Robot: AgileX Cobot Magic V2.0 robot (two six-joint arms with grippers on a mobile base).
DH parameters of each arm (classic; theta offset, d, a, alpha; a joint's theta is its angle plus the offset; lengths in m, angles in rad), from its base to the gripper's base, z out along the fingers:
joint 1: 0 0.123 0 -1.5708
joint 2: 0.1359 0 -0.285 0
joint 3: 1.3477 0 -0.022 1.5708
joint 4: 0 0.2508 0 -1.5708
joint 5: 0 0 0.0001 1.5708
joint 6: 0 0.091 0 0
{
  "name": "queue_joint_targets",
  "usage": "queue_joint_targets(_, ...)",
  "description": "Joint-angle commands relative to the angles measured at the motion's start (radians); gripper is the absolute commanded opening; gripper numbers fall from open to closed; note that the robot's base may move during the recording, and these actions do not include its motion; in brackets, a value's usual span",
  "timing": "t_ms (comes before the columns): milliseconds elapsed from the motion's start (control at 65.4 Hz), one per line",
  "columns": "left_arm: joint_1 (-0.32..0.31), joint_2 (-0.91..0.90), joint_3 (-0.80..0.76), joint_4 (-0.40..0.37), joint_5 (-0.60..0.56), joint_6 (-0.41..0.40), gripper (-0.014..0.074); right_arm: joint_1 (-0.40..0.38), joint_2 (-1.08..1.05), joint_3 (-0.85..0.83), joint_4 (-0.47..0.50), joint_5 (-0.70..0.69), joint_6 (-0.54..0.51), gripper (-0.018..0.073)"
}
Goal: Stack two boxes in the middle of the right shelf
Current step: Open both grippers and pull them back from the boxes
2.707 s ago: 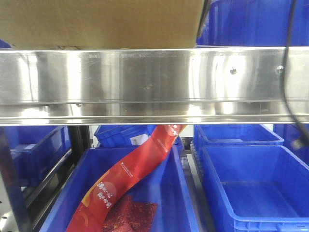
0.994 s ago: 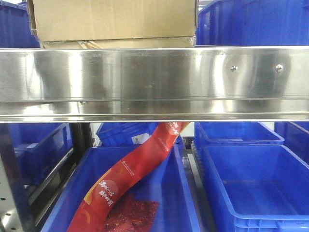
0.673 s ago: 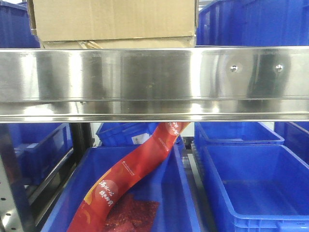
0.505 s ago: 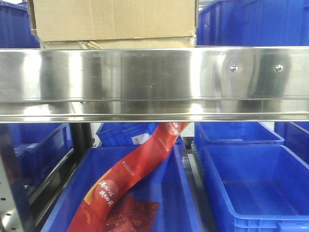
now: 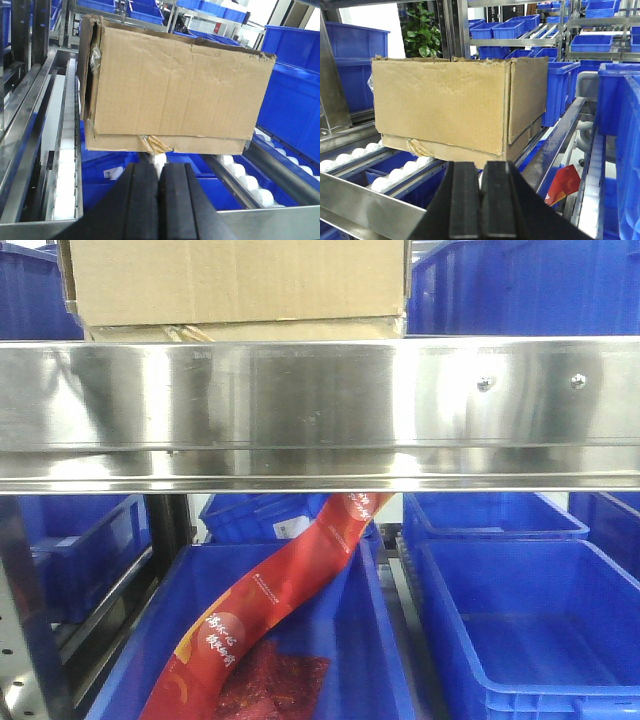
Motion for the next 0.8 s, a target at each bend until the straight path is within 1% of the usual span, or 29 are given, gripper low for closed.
queue_joint_targets(0,0.003,-0.004,0.002,-0.002,-0.013,-0.003,-0.0111,-0.005,-0.005,0.001,-0.005,-0.021,0.002,-0.0162)
queue_joint_targets(122,0.003,-0.004,0.002,-0.002,-0.013,-0.003,-0.0111,-0.005,-0.005,0.001,0.007,-0.021,0.002,-0.0162)
queue_joint_targets(184,0.003,-0.004,0.002,-0.002,-0.013,-0.003,-0.0111,-0.007,-0.016,0.003,0.103,0.013,0.002,-0.0162)
queue_joint_targets(214,0.003,-0.004,0.002,-0.002,-0.013,-0.003,-0.0111,-0.014,-0.031,0.006,0.130,0.031,-0.015,-0.0162)
queue_joint_targets(245,0.003,-0.004,0.002,-0.002,-0.013,-0.003,-0.0111,-0.027,-0.052,0.015,0.138,0.041,-0.062,-0.0162)
queue_joint_targets(291,0.003,-0.004,0.002,-0.002,-0.013,-0.003,-0.0111,-0.055,-0.090,0.035,0.164,0.044,-0.180,-0.0162)
queue_joint_targets(321,0.003,-0.004,0.002,-0.002,-0.013,-0.003,-0.0111,-0.083,-0.120,0.055,0.227,0.046,-0.296,-0.0162)
queue_joint_targets(367,0.003,-0.004,0.002,-0.002,-0.013,-0.003,-0.0111,-0.141,-0.175,0.094,0.314,0.046,-0.420,-0.0162)
queue_joint_targets(413,0.003,-0.004,0.002,-0.002,-0.013,-0.003,-0.0111,-0.197,-0.222,0.134,0.370,0.046,-0.494,-0.0162)
queue_joint_targets(535,0.003,-0.004,0.002,-0.002,-0.013,-0.003,-0.0111,-0.318,-0.341,0.271,0.380,0.040,-0.502,-0.0162)
queue_joint_targets(597,0.003,-0.004,0.002,-0.002,-0.013,-0.003,-0.0111,-0.353,-0.388,0.328,0.396,0.040,-0.499,-0.0162)
queue_joint_targets(704,0.003,-0.004,0.002,-0.002,-0.013,-0.003,-0.0111,-0.398,-0.469,0.416,0.404,0.040,-0.499,-0.0162)
queue_joint_targets(780,0.003,-0.004,0.002,-0.002,-0.013,-0.003,-0.0111,-0.408,-0.524,0.469,0.404,0.040,-0.499,-0.0162)
